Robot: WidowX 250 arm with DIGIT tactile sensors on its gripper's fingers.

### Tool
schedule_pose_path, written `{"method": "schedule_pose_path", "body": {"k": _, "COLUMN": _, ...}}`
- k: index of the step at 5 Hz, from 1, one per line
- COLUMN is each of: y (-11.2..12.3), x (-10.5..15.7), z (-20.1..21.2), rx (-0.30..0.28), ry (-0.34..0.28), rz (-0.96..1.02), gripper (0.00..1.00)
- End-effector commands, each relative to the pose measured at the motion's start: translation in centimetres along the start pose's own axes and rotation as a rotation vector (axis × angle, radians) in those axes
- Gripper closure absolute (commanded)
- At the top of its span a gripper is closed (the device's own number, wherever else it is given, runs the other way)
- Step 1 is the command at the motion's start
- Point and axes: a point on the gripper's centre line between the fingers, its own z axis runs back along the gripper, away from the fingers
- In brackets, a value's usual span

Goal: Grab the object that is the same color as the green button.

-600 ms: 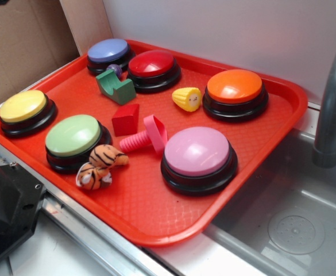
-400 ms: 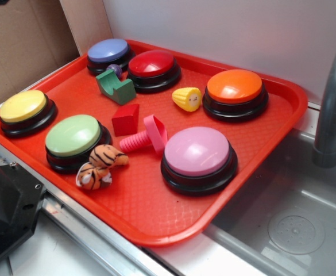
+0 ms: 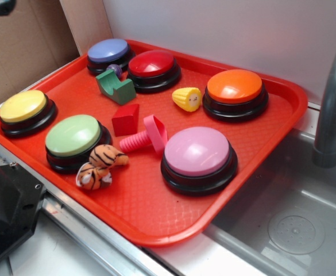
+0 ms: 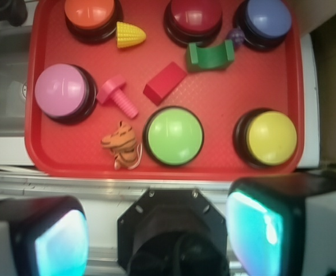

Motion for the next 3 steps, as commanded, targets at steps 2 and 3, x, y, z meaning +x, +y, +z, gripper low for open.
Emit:
{"method": "schedule_pose_path", "body": {"k": 2, "y": 3.6, "x": 5.8, "z": -5.8, "rx": 0.066, "ry": -0.085, "rz": -0.019, "gripper": 0.00}}
{"method": "schedule_pose_path", "body": {"k": 3, "y": 4.6, "x": 8.1, "z": -8.2, "rx": 0.067, "ry": -0.093, "rz": -0.020, "gripper": 0.00}}
